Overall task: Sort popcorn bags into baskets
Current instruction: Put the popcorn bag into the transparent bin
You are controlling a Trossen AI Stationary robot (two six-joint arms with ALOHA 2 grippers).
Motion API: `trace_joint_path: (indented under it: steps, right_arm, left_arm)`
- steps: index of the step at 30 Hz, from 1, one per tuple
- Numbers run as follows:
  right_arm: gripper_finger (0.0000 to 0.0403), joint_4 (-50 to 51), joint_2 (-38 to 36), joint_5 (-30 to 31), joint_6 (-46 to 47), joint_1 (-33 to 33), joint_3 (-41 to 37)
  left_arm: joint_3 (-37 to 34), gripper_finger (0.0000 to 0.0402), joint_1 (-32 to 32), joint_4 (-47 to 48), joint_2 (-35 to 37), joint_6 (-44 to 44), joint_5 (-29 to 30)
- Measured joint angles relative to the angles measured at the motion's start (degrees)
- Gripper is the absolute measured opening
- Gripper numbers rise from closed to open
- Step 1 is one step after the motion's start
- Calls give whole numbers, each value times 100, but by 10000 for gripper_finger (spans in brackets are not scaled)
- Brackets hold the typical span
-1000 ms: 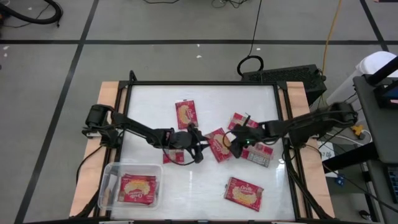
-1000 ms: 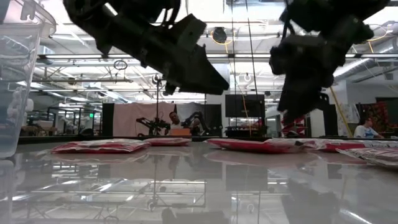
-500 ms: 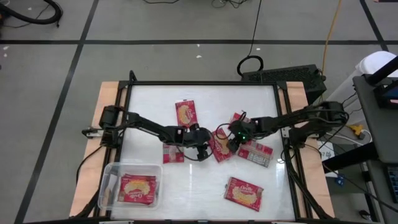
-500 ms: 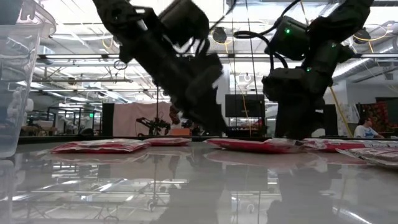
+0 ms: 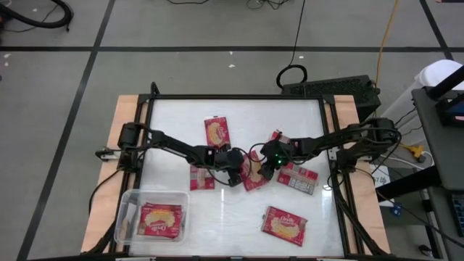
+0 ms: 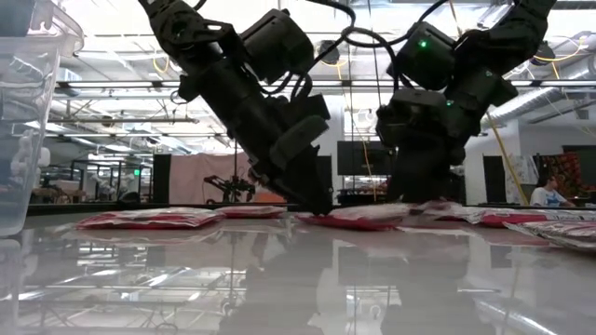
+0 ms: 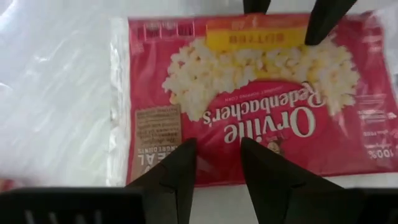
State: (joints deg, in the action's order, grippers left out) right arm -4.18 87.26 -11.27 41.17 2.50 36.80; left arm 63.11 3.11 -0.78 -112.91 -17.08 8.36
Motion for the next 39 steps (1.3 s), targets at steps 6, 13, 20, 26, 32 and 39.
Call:
trace_joint_path:
  steps: [6,13,20,26,32,39]
  right_arm:
    - [157,-256,0,9,-153,2,0]
    - [119,-685,0,50,-340,2,0]
    - [55,-906,-7,82,-571,13,0]
    - [8,-925,-52,66,-609,-4,0]
    - [11,-886,-378,67,-843,-143,10]
    - [5,-710,-1034,72,-1630,-339,7]
  left_arm:
    - [10,129,0,151,-1,-107,-107]
    - [10,129,6,210,1,-148,-188]
    - [7,129,7,179,1,-185,-219]
    - [-15,129,12,335,294,-56,-626]
    - [-9,129,76,695,1386,492,-1023]
    - [-7,129,197,724,2338,1249,-572]
